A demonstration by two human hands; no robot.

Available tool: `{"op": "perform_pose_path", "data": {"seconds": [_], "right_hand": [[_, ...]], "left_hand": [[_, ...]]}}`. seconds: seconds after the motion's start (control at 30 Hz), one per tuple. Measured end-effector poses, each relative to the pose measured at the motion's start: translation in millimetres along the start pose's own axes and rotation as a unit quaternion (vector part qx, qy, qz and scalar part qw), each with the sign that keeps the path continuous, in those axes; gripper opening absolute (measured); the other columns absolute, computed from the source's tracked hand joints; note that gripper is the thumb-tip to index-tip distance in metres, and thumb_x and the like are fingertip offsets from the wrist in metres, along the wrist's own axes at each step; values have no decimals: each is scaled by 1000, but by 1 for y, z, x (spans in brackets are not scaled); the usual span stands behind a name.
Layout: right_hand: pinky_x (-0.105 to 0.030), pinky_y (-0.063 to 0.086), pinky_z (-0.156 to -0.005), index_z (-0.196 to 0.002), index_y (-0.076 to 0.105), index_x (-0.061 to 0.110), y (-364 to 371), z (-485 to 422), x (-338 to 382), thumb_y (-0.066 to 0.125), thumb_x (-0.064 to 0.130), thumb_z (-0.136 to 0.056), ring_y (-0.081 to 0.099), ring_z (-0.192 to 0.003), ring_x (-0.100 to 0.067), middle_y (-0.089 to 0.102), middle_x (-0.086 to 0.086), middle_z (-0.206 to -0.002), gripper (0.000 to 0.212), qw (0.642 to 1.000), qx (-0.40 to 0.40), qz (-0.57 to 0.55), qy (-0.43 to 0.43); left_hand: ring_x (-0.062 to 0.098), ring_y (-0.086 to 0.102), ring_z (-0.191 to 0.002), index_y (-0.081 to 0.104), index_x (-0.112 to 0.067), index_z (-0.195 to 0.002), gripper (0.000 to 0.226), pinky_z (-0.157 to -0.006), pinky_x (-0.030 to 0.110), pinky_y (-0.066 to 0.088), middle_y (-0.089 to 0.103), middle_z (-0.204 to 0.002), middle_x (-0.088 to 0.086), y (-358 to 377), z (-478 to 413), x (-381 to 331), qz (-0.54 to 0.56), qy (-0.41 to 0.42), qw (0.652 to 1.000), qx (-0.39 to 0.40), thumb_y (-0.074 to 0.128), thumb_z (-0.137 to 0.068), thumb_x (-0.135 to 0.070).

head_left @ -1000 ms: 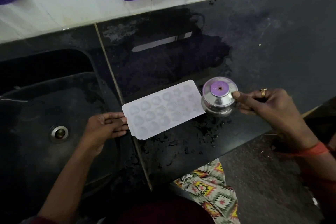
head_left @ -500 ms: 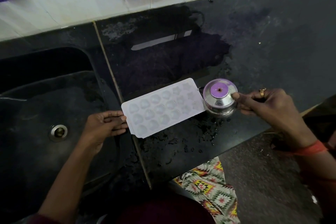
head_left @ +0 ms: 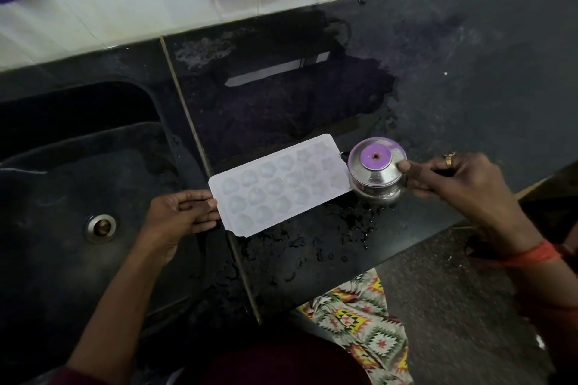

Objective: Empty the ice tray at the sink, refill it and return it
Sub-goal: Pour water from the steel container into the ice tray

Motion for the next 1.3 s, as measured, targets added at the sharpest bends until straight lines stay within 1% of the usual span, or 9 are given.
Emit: {"op": "perform_pose_path", "data": {"seconds": [0.2,0.33,0.43,0.57,0.63,0.73,0.9,1.03,1.3], "right_hand": [[-1,45,-56,-73,79,21,-1,2,1,78,48,-76,72,-62,0,76,8,-67,27,1000,-4,5,-6],[-6,51,-60,-78,81,18,-3,4,-1,78,47,-76,75,-69,-8,77,2,-72,29,1000,-2,-21,-2],[-5,49,-59,-77,81,18,-6,6,0,79,47,-76,75,-68,-7,77,3,-70,29,1000,-9,-19,-11],[-7,52,-62,-77,81,18,-7,9,1,78,49,-76,75,-70,-8,77,4,-72,30,1000,-8,-9,-14],[-10,55,-67,-77,81,19,-8,11,1,77,50,-76,76,-71,-9,77,4,-73,31,1000,-6,8,-15],[-23,60,-76,-77,80,21,-7,13,-1,76,54,-75,76,-73,-10,77,3,-74,33,999,-2,33,-14],[-24,56,-74,-74,80,28,-5,16,-2,74,60,-75,74,-72,-8,76,7,-69,32,997,2,69,-23],[-37,58,-75,-73,80,29,-4,18,-4,72,60,-78,74,-71,-16,75,7,-68,33,994,8,104,-30],[-15,50,-61,-71,78,36,-4,20,-6,70,63,-77,71,-67,-2,74,12,-65,29,993,6,116,-26]], "left_hand": [[18,76,-70,70,-5,-94,11,-59,23,60,77,-80,13,0,0,0,4,4,1000,-5,73,-85,0],[16,75,-67,70,-5,-93,10,-58,23,60,77,-76,9,0,1,-2,8,11,1000,-12,72,-85,1],[14,74,-64,69,-4,-94,10,-59,22,60,76,-73,7,1,0,-4,8,17,1000,-16,70,-87,2],[13,74,-64,70,-3,-99,11,-60,23,61,74,-84,14,0,-3,-6,6,31,999,-29,69,-88,1],[12,74,-66,70,-3,-102,14,-60,22,60,74,-88,14,-1,-5,-8,4,39,999,-34,69,-89,1],[12,74,-69,71,-5,-103,16,-60,21,60,75,-88,11,-2,-6,-9,5,46,998,-34,69,-89,1],[16,76,-75,72,-9,-100,16,-61,22,59,78,-84,6,-2,-7,-8,5,50,999,-14,69,-88,2],[16,76,-75,72,-10,-99,17,-60,21,59,78,-84,5,-1,-6,-8,9,51,999,-8,69,-88,3],[15,75,-72,72,-10,-98,18,-62,22,60,78,-83,5,-1,-6,-9,10,49,999,-20,70,-86,3]]}}
Point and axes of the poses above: each hand's wrist, its own z-axis away from the middle knuckle, its own y-axis out of the palm, x = y × z, the point moved 10 cm from there along -z, towards the middle knuckle
